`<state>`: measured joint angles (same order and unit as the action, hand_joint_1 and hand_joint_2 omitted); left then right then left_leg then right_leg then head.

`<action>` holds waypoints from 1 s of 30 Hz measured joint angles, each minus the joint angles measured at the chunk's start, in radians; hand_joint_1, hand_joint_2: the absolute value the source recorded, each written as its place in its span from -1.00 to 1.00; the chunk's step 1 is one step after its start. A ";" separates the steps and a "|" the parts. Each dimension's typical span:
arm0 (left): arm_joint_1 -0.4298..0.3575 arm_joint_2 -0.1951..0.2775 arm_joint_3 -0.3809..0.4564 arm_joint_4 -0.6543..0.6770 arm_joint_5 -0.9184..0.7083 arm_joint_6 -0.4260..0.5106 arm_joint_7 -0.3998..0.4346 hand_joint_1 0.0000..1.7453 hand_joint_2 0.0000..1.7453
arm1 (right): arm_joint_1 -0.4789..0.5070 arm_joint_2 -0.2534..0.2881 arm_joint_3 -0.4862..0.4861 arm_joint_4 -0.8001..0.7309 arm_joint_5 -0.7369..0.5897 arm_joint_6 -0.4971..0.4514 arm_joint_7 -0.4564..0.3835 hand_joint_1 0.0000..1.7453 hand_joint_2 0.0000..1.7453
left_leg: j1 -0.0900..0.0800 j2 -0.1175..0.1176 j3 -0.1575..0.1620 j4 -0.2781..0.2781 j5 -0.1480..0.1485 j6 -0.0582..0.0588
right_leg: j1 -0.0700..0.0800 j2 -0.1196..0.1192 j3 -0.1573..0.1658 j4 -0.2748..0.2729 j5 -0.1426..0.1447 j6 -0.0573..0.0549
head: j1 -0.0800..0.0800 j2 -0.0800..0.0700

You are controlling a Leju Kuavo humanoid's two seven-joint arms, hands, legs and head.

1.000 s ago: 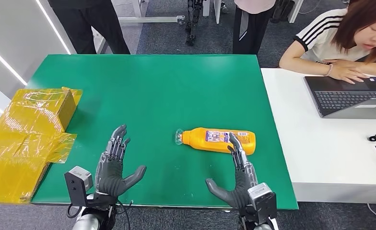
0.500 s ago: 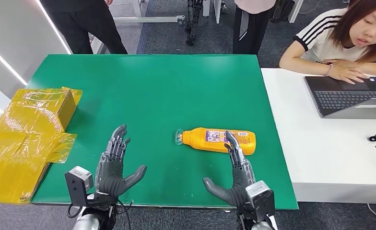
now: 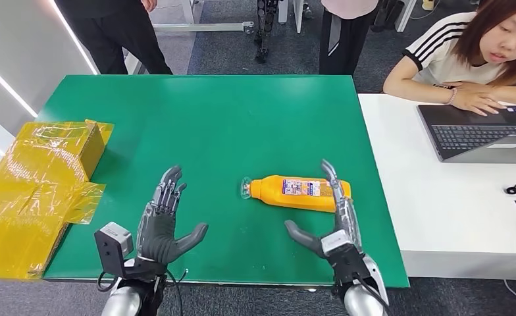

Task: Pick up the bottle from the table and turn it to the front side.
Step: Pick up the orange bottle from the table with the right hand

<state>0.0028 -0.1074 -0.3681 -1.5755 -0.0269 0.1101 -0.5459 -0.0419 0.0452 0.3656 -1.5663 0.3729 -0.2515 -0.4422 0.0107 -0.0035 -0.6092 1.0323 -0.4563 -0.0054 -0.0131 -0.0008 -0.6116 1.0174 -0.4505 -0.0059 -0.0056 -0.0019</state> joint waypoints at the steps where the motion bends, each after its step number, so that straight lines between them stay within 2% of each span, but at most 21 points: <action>1: -0.007 -0.003 0.000 0.005 -0.001 -0.006 0.001 -1.00 1.00 | -0.014 -0.006 -0.008 0.003 0.026 -0.011 0.012 -1.00 1.00 | 0.000 0.000 0.000 0.000 0.000 0.000 | 0.000 0.000 0.000 0.000 0.000 0.000 | 0.000 0.000; 8: -0.036 -0.014 0.000 0.035 -0.003 -0.029 0.001 -1.00 1.00 | -0.082 -0.037 -0.039 0.037 0.092 -0.027 0.055 -1.00 1.00 | 0.000 0.000 0.000 0.000 0.000 0.000 | 0.000 0.000 0.000 0.000 0.000 0.000 | 0.000 0.000; 17: -0.107 -0.014 -0.001 0.097 0.006 -0.063 0.002 -1.00 1.00 | -0.264 -0.090 -0.027 0.205 0.152 0.072 0.181 -1.00 1.00 | 0.000 0.000 0.000 0.001 0.001 0.000 | 0.000 0.001 0.000 0.000 0.001 0.000 | 0.000 0.000; 21: -0.121 -0.014 -0.001 0.119 0.009 -0.066 0.002 -1.00 1.00 | -0.316 -0.103 -0.009 0.272 0.166 0.113 0.219 -1.00 1.00 | 0.000 0.000 0.000 0.001 0.001 0.000 | 0.000 0.000 0.000 0.000 0.002 0.000 | 0.000 0.000; 27: -0.135 -0.014 -0.001 0.138 0.009 -0.082 0.005 -1.00 1.00 | -0.439 -0.129 0.058 0.423 0.233 0.291 0.332 -1.00 1.00 | 0.000 0.001 0.000 0.001 0.001 0.000 | 0.000 0.002 -0.001 0.000 0.002 0.000 | 0.000 0.000; 30: -0.134 -0.015 -0.001 0.140 0.008 -0.092 0.018 -1.00 1.00 | -0.518 -0.141 0.104 0.528 0.271 0.354 0.355 -1.00 1.00 | 0.000 0.001 0.000 0.001 0.001 0.000 | 0.000 0.001 0.000 0.001 0.002 0.000 | 0.000 0.000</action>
<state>-0.1316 -0.1224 -0.3693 -1.4359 -0.0184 0.0183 -0.5276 -0.5596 -0.0961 0.4692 -1.0383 0.6434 0.1025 -0.0874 0.0107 -0.0026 -0.6094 1.0333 -0.4548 -0.0051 -0.0132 0.0005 -0.6119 1.0180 -0.4487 -0.0057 -0.0054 -0.0019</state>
